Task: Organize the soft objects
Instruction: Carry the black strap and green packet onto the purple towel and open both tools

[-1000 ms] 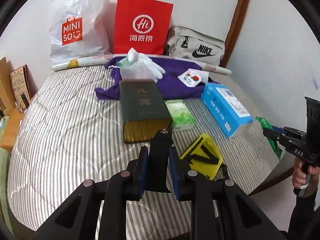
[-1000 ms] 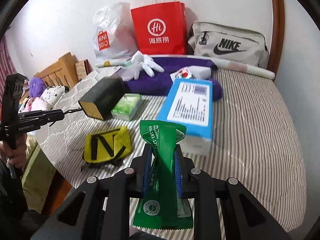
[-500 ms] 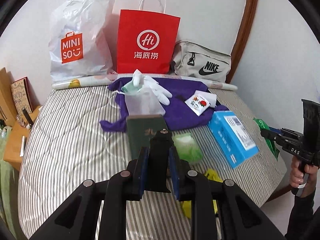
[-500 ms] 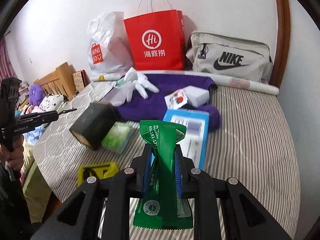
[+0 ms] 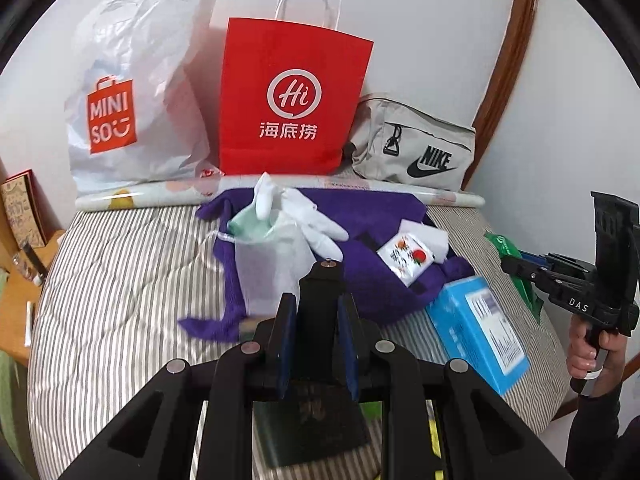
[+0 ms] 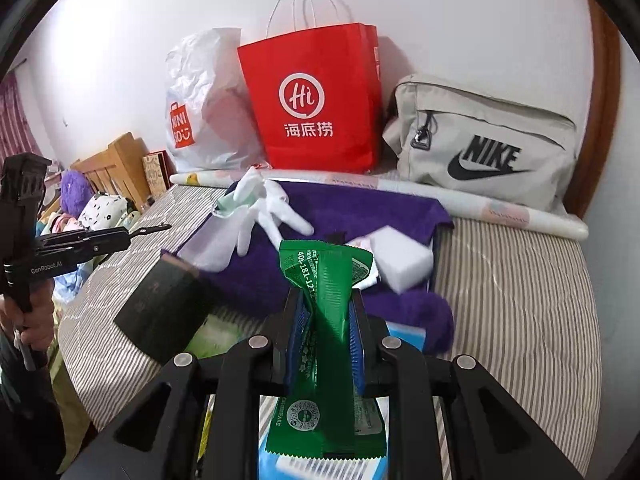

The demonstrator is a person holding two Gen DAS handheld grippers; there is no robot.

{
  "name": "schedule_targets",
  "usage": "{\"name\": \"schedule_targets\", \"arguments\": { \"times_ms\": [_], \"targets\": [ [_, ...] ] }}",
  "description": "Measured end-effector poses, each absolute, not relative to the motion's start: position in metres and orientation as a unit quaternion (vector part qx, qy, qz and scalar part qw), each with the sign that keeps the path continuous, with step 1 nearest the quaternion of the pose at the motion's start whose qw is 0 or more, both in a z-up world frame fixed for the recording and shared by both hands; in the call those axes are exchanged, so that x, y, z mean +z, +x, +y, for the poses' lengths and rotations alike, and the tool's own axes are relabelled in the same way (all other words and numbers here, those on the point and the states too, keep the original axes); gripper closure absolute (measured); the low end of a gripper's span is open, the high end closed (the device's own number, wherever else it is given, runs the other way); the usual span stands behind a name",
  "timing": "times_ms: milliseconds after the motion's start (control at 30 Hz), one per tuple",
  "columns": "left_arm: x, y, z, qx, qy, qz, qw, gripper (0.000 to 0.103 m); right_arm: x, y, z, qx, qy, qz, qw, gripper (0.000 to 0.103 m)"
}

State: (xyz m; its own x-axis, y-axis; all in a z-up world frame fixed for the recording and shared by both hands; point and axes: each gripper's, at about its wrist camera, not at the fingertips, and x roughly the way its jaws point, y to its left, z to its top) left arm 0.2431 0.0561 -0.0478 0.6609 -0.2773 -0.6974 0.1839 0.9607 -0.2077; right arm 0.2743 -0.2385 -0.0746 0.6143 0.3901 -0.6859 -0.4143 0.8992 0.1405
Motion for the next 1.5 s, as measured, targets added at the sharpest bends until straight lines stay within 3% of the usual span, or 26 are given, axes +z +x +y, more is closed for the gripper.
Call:
{"name": "schedule_targets", "arguments": {
  "times_ms": [600,1133,1333,1500],
  "targets": [
    [-0.07,0.338,0.046,-0.135,-0.065,0.424,0.893,0.083,-0.097,0.407,-0.226,0.192,-0.041,0.425,0.883,0.081],
    [-0.097,0.387,0.037,-0.144,-0.062,0.456,0.876,0.082,-0.144,0.468,-0.229,0.176,-0.043,0.484,0.856,0.078],
    [-0.107,0.394,0.036,-0.143,-0.066,0.476,0.865,0.082,-0.156,0.476,-0.227,0.171,-0.039,0.513,0.84,0.071],
    [-0.107,0.393,0.036,-0.137,-0.055,0.484,0.862,0.08,-0.15,0.469,-0.231,0.177,-0.033,0.502,0.846,0.041]
  ]
}}
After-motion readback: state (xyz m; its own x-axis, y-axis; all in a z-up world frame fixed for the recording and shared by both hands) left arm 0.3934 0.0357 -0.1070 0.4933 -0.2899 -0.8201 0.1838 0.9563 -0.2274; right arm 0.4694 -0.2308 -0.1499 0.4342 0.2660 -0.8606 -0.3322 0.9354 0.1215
